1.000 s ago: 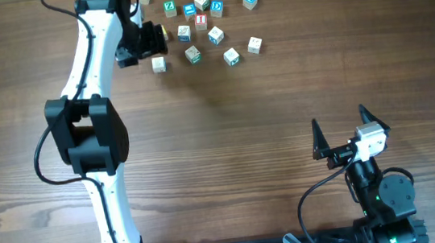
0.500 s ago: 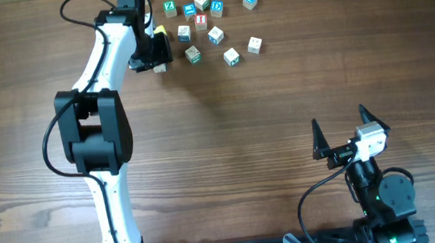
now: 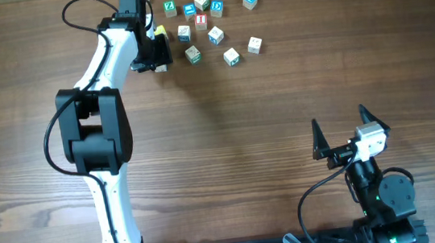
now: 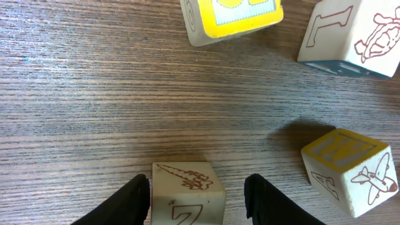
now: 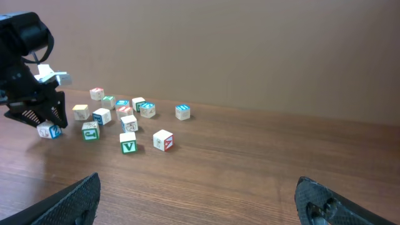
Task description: Form a tower
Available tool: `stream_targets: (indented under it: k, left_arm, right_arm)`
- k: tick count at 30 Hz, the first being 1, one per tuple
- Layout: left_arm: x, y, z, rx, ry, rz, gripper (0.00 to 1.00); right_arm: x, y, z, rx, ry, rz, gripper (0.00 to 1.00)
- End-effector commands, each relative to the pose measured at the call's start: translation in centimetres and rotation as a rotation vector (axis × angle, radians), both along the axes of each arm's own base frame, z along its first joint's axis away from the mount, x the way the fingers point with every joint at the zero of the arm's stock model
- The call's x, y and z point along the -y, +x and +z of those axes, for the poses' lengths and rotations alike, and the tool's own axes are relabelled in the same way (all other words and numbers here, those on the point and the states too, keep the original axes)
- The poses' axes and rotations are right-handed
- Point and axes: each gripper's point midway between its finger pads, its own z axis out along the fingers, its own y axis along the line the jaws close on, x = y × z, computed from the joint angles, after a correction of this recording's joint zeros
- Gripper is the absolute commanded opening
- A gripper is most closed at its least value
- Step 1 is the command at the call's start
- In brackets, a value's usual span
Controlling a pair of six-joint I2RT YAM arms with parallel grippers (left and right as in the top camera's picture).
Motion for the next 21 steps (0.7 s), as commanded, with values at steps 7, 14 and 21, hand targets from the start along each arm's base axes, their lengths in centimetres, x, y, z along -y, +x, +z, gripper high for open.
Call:
stream_targets:
  k: [7, 14, 21]
  left_arm:
    - [-0.5, -1.6, -0.8, -0.068, 0.025, 0.003, 0.36]
    - [2.5, -3.6, 10.1, 0.062, 0.002, -0.041, 0.32]
    - [5.8, -11.4, 13.3, -0.055, 0.128, -0.001, 0.32]
  right_arm:
    - [-0.1, 0.0, 0.2, 0.009, -0.003, 0.009, 1.00]
    - [-0.1, 0.0, 0.2, 0.009, -0.003, 0.009, 1.00]
    - [-0.1, 0.0, 0.2, 0.009, -0.003, 0.009, 1.00]
